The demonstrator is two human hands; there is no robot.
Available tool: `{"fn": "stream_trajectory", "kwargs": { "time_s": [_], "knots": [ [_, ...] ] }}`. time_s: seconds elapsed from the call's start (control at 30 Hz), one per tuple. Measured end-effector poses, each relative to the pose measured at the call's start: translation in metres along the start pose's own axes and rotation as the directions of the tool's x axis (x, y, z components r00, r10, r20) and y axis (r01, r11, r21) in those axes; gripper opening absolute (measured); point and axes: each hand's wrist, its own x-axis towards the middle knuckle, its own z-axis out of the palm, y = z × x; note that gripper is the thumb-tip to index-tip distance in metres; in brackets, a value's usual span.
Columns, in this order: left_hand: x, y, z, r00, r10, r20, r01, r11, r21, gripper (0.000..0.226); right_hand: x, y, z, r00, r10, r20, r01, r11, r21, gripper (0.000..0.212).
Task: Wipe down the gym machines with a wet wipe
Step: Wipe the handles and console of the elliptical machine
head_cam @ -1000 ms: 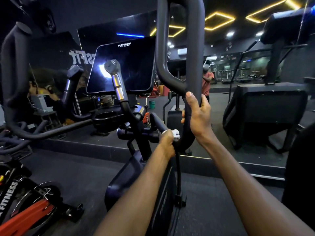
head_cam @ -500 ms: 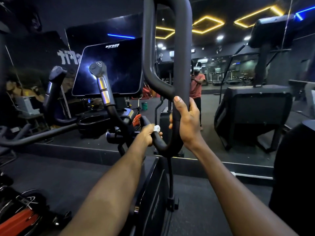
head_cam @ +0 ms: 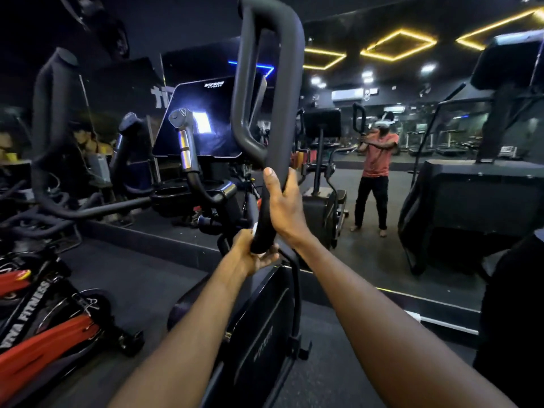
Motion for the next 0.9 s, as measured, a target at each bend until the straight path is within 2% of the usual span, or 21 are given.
{"fn": "stream_trajectory", "kwargs": {
  "time_s": [0.07, 0.13, 0.2, 0.23, 0.33, 0.4, 0.47, 0.6, 0.7, 0.77, 0.83, 0.9],
  "knots": [
    [-0.019, -0.016, 0.008, 0.997, 0.026, -0.069, -0.037, 0.985, -0.169, 0.037, -0.004, 0.000, -0.017, 0.994, 0.037, 0.102, -0.027, 0.995, -0.096, 0.032],
    [-0.032, -0.037, 0.020, 0.992, 0.069, -0.109, -0.102, 0.935, -0.338, 0.044, -0.008, 0.005, -0.034, 0.992, 0.067, 0.108, -0.046, 0.981, -0.189, 0.038],
    [-0.049, -0.058, 0.040, 0.986, 0.107, -0.125, -0.151, 0.890, -0.430, 0.051, -0.011, 0.018, -0.053, 0.983, 0.159, 0.096, -0.134, 0.965, -0.227, 0.046],
    [-0.054, -0.066, 0.051, 0.983, 0.113, -0.142, -0.164, 0.887, -0.431, 0.051, -0.012, 0.025, -0.062, 0.972, 0.211, 0.107, -0.174, 0.944, -0.280, 0.041],
    [-0.062, -0.076, 0.084, 0.973, 0.146, -0.179, -0.203, 0.912, -0.356, 0.042, -0.019, 0.032, -0.097, 0.910, 0.350, 0.222, -0.186, 0.823, -0.537, 0.020],
    [-0.059, -0.073, 0.096, 0.961, 0.174, -0.216, -0.236, 0.921, -0.309, 0.038, -0.018, 0.033, -0.115, 0.865, 0.403, 0.298, -0.167, 0.793, -0.586, 0.014],
    [-0.052, -0.069, 0.107, 0.950, 0.224, -0.218, -0.273, 0.933, -0.233, 0.036, -0.011, 0.036, -0.129, 0.869, 0.380, 0.316, -0.134, 0.796, -0.590, 0.014],
    [-0.035, -0.059, 0.124, 0.933, 0.338, -0.119, -0.346, 0.937, -0.053, 0.037, 0.014, 0.049, -0.144, 0.932, 0.304, 0.198, -0.157, 0.830, -0.536, 0.004],
    [-0.014, -0.046, 0.130, 0.901, 0.423, -0.093, -0.426, 0.904, -0.020, 0.044, 0.039, 0.065, -0.147, 0.945, 0.284, 0.162, -0.163, 0.838, -0.521, 0.011],
    [0.004, -0.038, 0.134, 0.877, 0.478, -0.050, -0.471, 0.875, 0.110, 0.045, 0.060, 0.074, -0.146, 0.947, 0.255, 0.196, -0.121, 0.846, -0.519, 0.014],
    [0.021, -0.031, 0.143, 0.820, 0.547, -0.171, -0.515, 0.834, 0.200, 0.022, 0.082, 0.084, -0.142, 0.954, 0.226, 0.196, -0.103, 0.864, -0.493, 0.010],
    [0.037, -0.021, 0.151, 0.756, 0.590, -0.285, -0.546, 0.808, 0.222, 0.015, 0.104, 0.094, -0.136, 0.960, 0.231, 0.156, -0.146, 0.893, -0.426, 0.007]
  ]
}}
